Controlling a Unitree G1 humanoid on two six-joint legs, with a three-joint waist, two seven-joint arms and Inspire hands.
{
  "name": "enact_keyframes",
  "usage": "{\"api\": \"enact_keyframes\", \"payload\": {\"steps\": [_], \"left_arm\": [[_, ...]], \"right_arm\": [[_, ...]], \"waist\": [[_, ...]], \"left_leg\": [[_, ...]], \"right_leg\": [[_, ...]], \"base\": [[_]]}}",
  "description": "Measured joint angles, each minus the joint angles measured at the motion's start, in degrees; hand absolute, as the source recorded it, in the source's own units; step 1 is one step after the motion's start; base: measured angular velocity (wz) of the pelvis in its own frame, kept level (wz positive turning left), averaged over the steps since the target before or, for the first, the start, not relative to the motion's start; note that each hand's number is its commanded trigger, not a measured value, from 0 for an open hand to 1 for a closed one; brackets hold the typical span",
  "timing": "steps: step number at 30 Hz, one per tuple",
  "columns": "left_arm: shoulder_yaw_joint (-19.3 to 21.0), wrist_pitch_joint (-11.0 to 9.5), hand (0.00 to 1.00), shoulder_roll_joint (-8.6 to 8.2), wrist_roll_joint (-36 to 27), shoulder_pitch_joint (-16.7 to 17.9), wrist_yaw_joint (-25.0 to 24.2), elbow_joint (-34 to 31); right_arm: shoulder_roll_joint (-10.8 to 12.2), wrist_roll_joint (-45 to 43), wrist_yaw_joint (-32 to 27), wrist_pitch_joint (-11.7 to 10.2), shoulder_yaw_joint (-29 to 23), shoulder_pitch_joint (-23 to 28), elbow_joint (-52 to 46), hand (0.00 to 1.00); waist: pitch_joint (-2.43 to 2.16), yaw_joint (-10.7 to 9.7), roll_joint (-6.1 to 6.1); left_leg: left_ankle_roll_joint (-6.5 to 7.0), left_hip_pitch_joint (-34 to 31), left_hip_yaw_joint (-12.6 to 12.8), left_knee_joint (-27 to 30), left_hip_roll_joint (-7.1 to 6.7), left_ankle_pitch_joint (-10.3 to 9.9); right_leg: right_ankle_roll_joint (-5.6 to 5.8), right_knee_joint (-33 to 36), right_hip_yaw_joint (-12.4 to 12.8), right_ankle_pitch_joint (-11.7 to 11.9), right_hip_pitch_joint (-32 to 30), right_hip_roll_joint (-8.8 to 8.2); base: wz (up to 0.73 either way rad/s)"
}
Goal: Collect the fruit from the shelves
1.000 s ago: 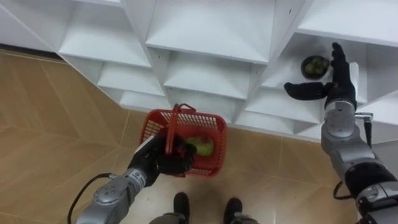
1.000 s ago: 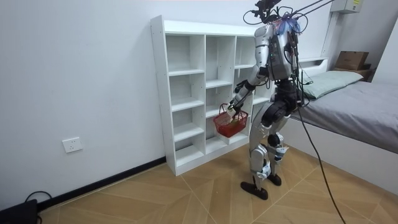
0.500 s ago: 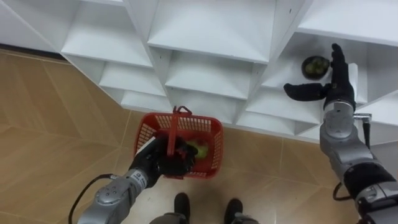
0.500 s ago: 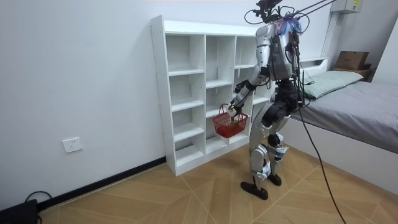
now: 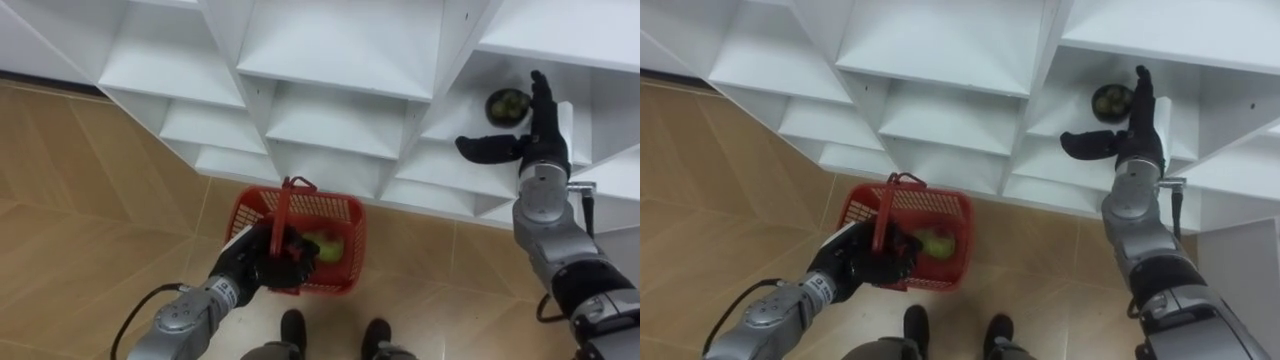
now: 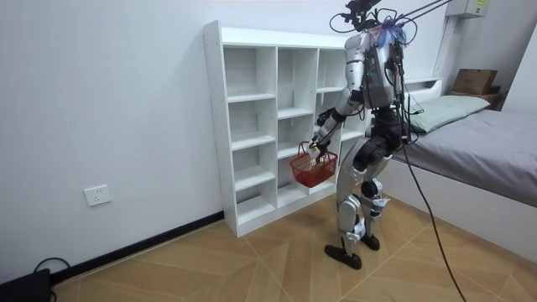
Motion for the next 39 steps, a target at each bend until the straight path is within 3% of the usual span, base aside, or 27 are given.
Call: {"api": "enact_keyframes", "payload": {"steps": [17,18,20,21,22,28,39], "left_arm": [[0.0,0.0,1.00,0.01,0.0,-0.7,0.5,0.0],[0.0,0.0,1.00,0.02,0.0,-0.7,0.5,0.0],[0.0,0.0,1.00,0.02,0.0,-0.8,0.5,0.0],[0.0,0.0,1.00,0.01,0.0,-0.8,0.5,0.0],[0.0,0.0,1.00,0.01,-0.1,-0.8,0.5,0.0],[0.0,0.0,1.00,0.00,-0.1,-0.9,0.5,0.0],[0.2,0.0,1.00,-0.06,-0.6,-1.0,0.5,0.0]], "right_arm": [[0.0,-0.3,-0.8,-1.1,0.0,0.0,0.0,0.00],[0.0,-0.3,-0.8,-1.1,0.0,0.0,0.0,0.36],[0.0,-0.3,-0.7,-1.1,0.0,0.0,0.0,0.71],[0.0,-0.3,-0.7,-1.1,0.0,0.0,0.0,0.94],[0.0,-0.2,-0.8,-1.1,0.0,0.0,0.0,1.00],[-1.1,0.0,-1.9,-1.1,-0.2,-0.7,0.0,1.00],[-0.9,0.1,-2.4,-0.9,-0.1,-1.2,0.0,1.00]], "waist": [[0.07,0.1,0.12],[0.07,0.1,0.12],[0.07,0.1,0.11],[0.07,0.1,0.11],[0.07,0.1,0.11],[0.07,0.0,0.11],[0.08,0.5,0.13]], "left_leg": [[0.00,-0.1,0.0,-0.4,-0.01,0.0],[0.00,-0.1,0.0,-0.4,-0.01,0.0],[0.00,-0.1,0.0,-0.4,-0.01,0.0],[0.00,-0.1,0.0,-0.4,-0.01,0.0],[0.00,-0.1,0.0,-0.4,-0.01,0.0],[-0.02,-0.1,0.0,-0.5,-0.01,0.0],[-0.08,-0.1,0.3,-1.0,-0.08,0.1]], "right_leg": [[0.02,-0.5,-0.1,0.0,-0.1,0.07],[0.02,-0.5,-0.1,0.0,-0.1,0.07],[0.01,-0.5,-0.1,0.0,-0.1,0.07],[0.01,-0.5,-0.1,0.0,-0.1,0.07],[0.01,-0.4,-0.1,0.0,-0.1,0.07],[0.01,-0.5,0.0,0.0,-0.1,0.10],[0.05,-0.5,0.4,0.0,-0.5,0.13]], "base": [[0.00],[0.00],[0.00],[0.00],[0.00],[0.00],[-0.01]]}}
